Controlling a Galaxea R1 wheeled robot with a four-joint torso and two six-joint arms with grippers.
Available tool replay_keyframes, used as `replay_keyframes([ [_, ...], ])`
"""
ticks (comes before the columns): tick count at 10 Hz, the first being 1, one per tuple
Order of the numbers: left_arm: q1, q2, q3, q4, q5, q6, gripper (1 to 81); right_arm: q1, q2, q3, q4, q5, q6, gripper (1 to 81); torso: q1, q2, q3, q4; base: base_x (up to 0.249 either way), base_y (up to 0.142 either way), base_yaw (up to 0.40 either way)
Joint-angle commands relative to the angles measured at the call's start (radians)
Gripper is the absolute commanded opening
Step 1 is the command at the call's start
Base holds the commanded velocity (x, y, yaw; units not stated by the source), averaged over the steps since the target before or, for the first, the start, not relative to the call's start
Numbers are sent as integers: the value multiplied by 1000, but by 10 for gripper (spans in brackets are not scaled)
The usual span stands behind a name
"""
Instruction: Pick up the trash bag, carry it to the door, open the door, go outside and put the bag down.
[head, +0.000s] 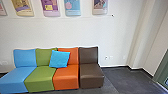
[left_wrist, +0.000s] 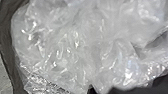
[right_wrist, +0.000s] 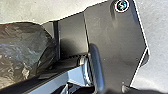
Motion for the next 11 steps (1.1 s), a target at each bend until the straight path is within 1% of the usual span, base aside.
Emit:
replay_keyframes([
  [1,-53,-9,-2,3,81,6,10,36,4,5,-9,-60,-3,811,0,0,0,0,0,0,-149],
  [5,-53,-11,-2,3,84,6,10,35,4,5,-9,-60,-3,811,0,0,0,0,0,0,-163],
  [7,-53,-11,-2,4,80,6,10,30,4,5,-9,-43,-2,811,0,0,0,0,0,0,-172],
  [11,-51,-11,-7,1,77,6,10,23,7,5,-8,-41,-2,811,0,0,0,0,0,0,-193],
])
